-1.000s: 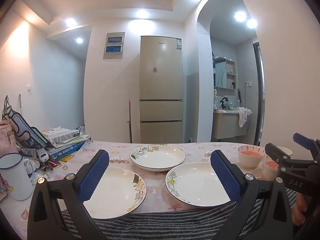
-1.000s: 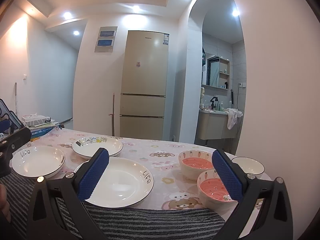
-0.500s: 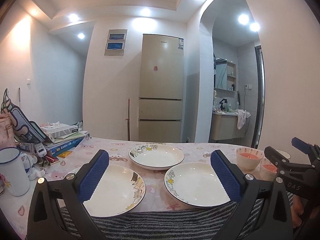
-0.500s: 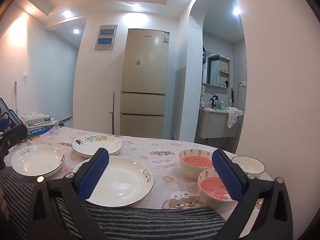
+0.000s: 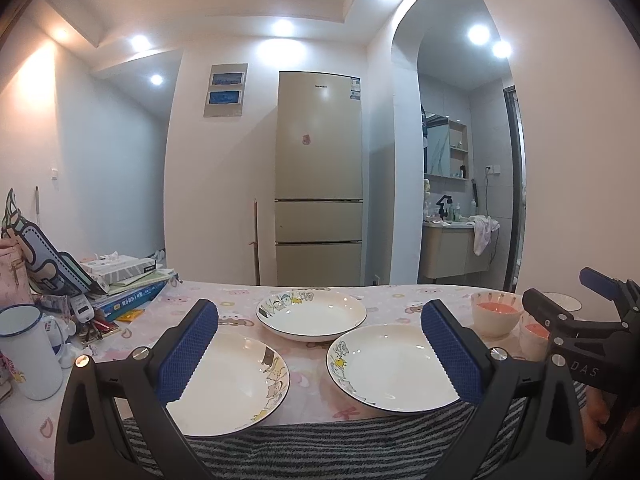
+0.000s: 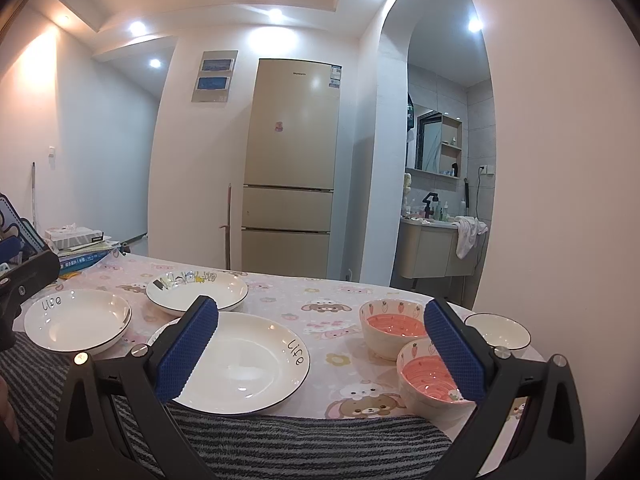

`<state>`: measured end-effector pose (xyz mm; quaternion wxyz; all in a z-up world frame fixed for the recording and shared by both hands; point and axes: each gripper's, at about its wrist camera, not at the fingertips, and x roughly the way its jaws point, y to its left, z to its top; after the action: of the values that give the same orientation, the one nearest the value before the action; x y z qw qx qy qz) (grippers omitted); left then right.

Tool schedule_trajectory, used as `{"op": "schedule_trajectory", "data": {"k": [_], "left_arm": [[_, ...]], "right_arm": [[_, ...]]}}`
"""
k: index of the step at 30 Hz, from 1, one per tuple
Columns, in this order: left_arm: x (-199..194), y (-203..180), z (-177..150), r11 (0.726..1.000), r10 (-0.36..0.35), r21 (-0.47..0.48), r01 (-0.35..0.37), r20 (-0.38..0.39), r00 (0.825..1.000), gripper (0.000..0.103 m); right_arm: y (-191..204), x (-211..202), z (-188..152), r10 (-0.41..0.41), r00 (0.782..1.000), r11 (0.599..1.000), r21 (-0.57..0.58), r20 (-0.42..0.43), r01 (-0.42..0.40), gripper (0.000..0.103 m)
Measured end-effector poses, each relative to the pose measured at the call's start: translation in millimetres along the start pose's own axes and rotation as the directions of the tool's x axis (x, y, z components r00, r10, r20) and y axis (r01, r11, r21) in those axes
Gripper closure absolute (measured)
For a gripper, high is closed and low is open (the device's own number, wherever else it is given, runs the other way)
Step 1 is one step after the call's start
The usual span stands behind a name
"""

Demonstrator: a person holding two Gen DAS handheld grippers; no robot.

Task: Organize plates and bowls

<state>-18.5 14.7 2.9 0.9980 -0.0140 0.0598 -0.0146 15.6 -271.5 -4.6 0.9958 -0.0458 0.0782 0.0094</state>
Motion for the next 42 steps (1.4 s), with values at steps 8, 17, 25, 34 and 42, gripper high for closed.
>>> {"op": "schedule_trajectory", "data": {"k": [8,17,25,34,42], "left_arm": [[1.4,0.6,-0.4,1.000,0.001,0.000,-0.001,-0.013,1.000,0.000],[4.4,0.6,0.9,1.000,0.007,0.006,-0.007,-0.035,0.999,0.000],[5.4,5.8,2.6,1.000,0.008,-0.008,-0.009,-0.025,1.000,0.000],[6.9,9.5,2.2,1.000,0.007,-0.010,-0.008,-0.018,1.000,0.000],[8.4,6.6,-1.2,1.000,0.016,0.006,-0.016,-0.028,0.999,0.000]], "right_arm": [[-3.4,-2.0,-0.3,-0.001,1.000,1.000,0.006,0.013,0.001,0.000],[-5.2,0.2,0.1,0.003,1.000,1.000,0.008,-0.005,-0.003,0.000],[-8.3,-4.5,1.5,-0.002,1.000,1.000,0.016,0.012,0.002,0.000],[-10.5,-3.6,2.7,0.000,1.000,1.000,0.020,0.009,0.000,0.000],[-9.9,-4.3,2.9,0.000,1.000,1.000,0.019,0.009,0.000,0.000]]}}
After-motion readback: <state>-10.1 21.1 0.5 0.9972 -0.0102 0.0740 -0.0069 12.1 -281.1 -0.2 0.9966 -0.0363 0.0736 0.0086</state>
